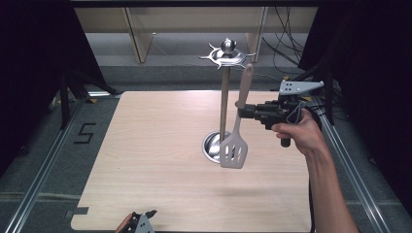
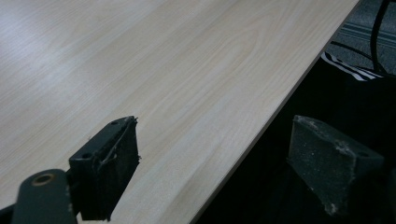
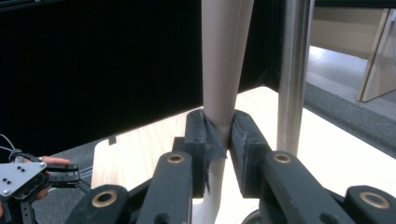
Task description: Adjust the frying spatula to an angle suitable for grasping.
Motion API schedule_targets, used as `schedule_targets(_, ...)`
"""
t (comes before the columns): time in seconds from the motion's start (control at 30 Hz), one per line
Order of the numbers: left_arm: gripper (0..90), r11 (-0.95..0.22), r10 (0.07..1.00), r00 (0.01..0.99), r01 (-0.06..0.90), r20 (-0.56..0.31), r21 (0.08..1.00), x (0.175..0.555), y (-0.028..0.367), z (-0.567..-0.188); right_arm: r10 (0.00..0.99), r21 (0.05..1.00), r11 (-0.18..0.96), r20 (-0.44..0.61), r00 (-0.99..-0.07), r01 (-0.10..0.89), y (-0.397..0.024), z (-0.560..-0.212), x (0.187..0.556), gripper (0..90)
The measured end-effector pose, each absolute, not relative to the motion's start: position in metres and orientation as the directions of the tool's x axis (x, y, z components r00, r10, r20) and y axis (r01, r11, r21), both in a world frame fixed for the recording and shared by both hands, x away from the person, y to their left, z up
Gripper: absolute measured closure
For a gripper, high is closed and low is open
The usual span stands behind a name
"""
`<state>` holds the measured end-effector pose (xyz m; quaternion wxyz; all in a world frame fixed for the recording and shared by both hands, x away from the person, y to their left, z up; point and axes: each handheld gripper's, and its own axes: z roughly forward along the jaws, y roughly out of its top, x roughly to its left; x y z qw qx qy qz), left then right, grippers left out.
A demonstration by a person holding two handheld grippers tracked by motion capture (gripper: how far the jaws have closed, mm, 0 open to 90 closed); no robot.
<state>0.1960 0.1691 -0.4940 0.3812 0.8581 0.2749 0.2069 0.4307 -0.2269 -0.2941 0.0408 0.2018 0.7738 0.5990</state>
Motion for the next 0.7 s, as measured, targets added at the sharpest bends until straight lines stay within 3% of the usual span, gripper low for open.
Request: schedule_targets(0.7, 15.4, -0.556, 0.63, 0.763, 0.316, 0.142, 0.768, 0.196, 0.169, -0.494, 0.314, 0.93, 0.181, 0.254, -0.915, 0.32, -0.226, -0.302, 0.447, 76.5)
